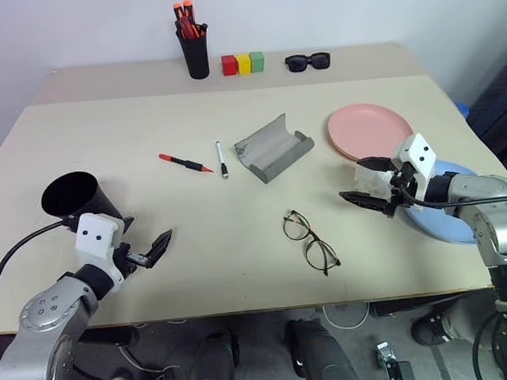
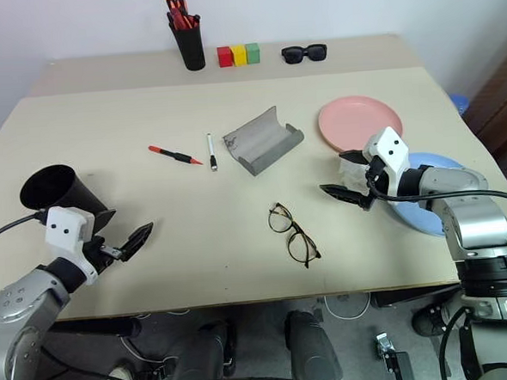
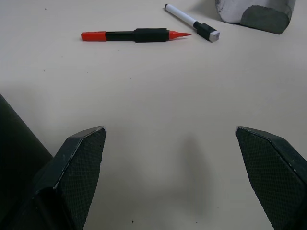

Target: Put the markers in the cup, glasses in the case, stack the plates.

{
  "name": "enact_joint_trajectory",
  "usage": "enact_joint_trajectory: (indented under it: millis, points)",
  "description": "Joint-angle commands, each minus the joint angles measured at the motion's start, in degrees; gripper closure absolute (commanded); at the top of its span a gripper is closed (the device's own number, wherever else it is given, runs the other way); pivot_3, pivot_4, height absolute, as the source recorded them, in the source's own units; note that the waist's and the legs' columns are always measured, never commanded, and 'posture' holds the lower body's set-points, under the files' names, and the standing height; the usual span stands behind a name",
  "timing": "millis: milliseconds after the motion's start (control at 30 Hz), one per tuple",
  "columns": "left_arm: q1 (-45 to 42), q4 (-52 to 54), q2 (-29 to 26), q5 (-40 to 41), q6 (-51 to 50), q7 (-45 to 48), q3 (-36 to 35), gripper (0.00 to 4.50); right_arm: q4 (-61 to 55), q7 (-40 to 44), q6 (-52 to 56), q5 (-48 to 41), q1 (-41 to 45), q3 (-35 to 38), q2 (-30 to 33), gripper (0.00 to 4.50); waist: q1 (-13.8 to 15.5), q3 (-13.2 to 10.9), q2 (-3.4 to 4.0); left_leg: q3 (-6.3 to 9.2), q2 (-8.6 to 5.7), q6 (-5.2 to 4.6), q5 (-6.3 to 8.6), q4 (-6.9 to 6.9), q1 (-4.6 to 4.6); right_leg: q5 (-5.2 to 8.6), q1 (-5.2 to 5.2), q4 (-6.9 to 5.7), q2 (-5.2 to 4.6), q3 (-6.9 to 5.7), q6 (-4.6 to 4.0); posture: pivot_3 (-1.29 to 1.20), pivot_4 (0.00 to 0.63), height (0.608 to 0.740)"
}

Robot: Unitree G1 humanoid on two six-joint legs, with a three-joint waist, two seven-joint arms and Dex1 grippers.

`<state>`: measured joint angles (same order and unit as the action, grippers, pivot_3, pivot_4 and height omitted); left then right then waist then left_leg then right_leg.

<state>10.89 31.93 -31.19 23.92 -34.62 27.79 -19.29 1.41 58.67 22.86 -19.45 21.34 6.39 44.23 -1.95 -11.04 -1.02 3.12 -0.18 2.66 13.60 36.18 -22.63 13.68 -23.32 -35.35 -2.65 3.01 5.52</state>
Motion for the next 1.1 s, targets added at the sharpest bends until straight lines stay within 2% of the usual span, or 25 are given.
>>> enact_joint_trajectory:
  millis: [33,267,433,700,800,967,1100]
  points:
    - [0.02,3.11,-0.74,0.14,-0.05,-0.59,-0.71,0.05,-1.22,0.46,-0.63,-0.63,0.55,0.32,0.47,0.0,-0.02,0.0,0.0,0.0,0.0,0.0,0.0,0.0,0.0,0.0,0.0,0.0,0.0,0.0,0.0,0.0,0.15,0.74]
    - [-0.51,4.62,-0.75,1.25,-2.08,-2.17,-1.27,0.05,-0.86,0.16,-1.18,-0.55,0.72,-0.78,-1.04,0.0,-0.06,0.0,0.0,0.0,0.0,0.0,0.0,0.0,0.01,0.0,0.0,-0.01,0.01,0.0,0.0,0.0,0.15,0.74]
    - [-2.77,5.99,0.26,1.06,-3.71,-4.42,0.83,0.05,-1.75,-0.35,-1.15,-0.48,-0.14,-1.27,-1.66,0.0,0.07,0.0,0.0,0.0,0.0,0.0,0.0,0.01,0.0,0.0,0.0,-0.02,0.01,0.0,0.0,0.0,0.15,0.74]
    - [-13.77,2.87,3.93,-4.58,-7.47,-12.18,11.95,0.05,-2.61,-4.07,-2.4,0.55,2.33,-2.54,-5.07,0.0,0.78,0.01,0.0,0.0,-0.05,0.0,0.0,0.07,0.03,-0.03,0.03,-0.11,0.04,0.01,0.04,0.0,0.15,0.74]
    - [-20.25,-0.97,8.26,-6.64,-10.62,-18.1,13.52,0.05,-4.27,-5.97,-2.5,0.72,1.95,-3.64,-7.14,0.0,1.07,0.01,0.0,0.04,-0.06,0.0,-0.01,0.07,0.05,-0.05,0.03,-0.19,0.07,-0.01,0.08,0.0,0.15,0.74]
    - [-33.02,-9.75,17.78,-7.87,-16.92,-28.42,10.4,0.05,-7.9,-8.94,-2.01,0.96,1.01,-5.99,-11.01,0.0,1.19,0.02,-0.05,0.11,-0.07,0.01,-0.01,0.13,0.05,-0.17,0.06,-0.22,0.1,-0.05,0.29,0.0,0.15,0.74]
    - [-45.19,-22.75,23.39,-12.59,-18.14,-38.43,8.84,0.05,-12.3,-11.76,-0.12,0.48,0.59,-8.64,-14.64,0.0,1.28,0.03,-0.07,0.17,-0.12,0.01,-0.01,0.18,0.04,-0.18,0.07,-0.28,0.08,-0.08,0.32,0.0,0.15,0.74]
